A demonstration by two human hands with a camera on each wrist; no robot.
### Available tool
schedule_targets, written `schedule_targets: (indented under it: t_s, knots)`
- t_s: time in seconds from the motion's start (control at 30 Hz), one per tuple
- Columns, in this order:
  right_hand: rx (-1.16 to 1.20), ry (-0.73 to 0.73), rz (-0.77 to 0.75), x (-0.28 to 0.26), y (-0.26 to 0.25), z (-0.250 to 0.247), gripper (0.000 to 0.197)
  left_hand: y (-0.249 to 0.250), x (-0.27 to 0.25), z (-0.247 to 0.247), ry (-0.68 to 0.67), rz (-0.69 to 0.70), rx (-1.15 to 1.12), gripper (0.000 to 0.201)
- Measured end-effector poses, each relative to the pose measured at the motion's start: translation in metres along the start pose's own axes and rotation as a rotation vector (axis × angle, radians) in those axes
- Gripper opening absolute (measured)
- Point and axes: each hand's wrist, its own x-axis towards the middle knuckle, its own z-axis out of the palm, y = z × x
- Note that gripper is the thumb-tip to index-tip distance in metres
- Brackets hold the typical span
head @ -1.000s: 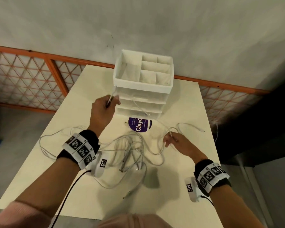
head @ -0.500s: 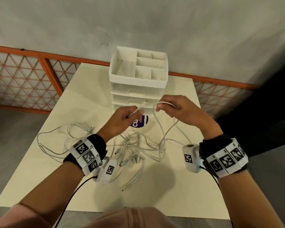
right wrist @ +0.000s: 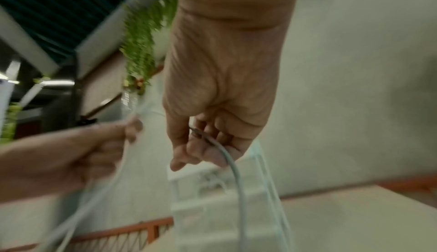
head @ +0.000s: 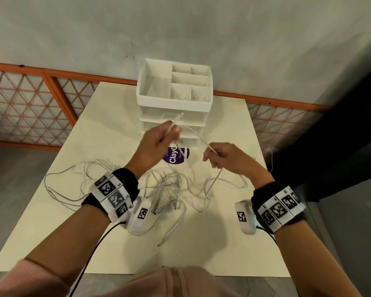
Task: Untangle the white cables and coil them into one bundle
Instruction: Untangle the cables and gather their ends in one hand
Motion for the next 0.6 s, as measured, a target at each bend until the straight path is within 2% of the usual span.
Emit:
schedule_targets:
  t_s: [0.1,0.17,0.2,0.23,0.3,0.37,0.43,0.53,0.6]
  knots:
    - [-0.109,-0.126,0.101,-0.001,0.052,0.022,0.017,0.009,0.008,-0.020,0.316,0.089,-0.022,0.027]
    - [-0.238,-0.232,0.201,-0.005,0.080,0.037,0.019,0.011,0.011,-0.029,0.423,0.083,-0.036,0.027]
    - [-0.219,-0.228,0.222,-0.008,0.089,0.042,0.020,0.011,0.010,-0.031,0.434,0.075,-0.022,0.028]
    - [-0.180,-0.185,0.215,-0.009,0.093,0.044,0.022,0.008,0.009,-0.033,0.413,0.069,-0.004,0.028]
    - [-0.165,-0.010,0.132,-0.009,0.086,0.038,0.019,0.000,0.003,-0.032,0.314,0.046,0.056,0.031]
    - [-0.145,0.194,0.017,-0.005,0.070,0.024,0.018,-0.011,-0.006,-0.027,0.203,-0.003,0.125,0.044]
    - [-0.092,0.331,-0.060,-0.004,0.049,0.006,0.021,-0.021,-0.015,-0.023,0.128,-0.061,0.134,0.050]
    - [-0.028,0.422,-0.137,-0.010,0.026,-0.020,0.019,-0.029,-0.026,-0.021,0.043,-0.122,0.129,0.053]
    - [0.027,0.377,-0.152,-0.021,0.024,-0.034,0.018,-0.034,-0.030,-0.023,-0.025,-0.143,0.156,0.058]
